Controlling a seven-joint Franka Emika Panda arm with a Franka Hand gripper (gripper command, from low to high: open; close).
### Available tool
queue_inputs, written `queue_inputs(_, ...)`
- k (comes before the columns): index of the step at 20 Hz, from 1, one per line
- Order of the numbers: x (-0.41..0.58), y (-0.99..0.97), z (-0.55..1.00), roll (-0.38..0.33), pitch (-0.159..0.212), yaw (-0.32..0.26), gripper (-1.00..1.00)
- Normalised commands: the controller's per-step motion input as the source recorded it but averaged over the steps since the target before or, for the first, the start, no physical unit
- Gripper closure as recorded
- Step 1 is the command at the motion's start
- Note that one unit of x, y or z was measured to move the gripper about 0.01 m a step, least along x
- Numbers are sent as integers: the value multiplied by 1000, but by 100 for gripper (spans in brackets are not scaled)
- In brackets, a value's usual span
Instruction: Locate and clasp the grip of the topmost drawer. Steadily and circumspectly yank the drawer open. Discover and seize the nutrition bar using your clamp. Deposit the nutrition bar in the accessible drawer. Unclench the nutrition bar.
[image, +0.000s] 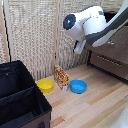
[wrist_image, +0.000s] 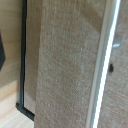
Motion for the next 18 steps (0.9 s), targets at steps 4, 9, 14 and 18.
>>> queue_inputs(4, 205, 203, 449, 164, 18, -221, -100)
queue_inputs(9, 101, 47, 314, 207, 36, -283, -100)
queue_inputs(14, 131, 61, 301, 209, 36, -276, -100)
queue_inputs(18, 164, 76, 274, 218, 36, -266, -100)
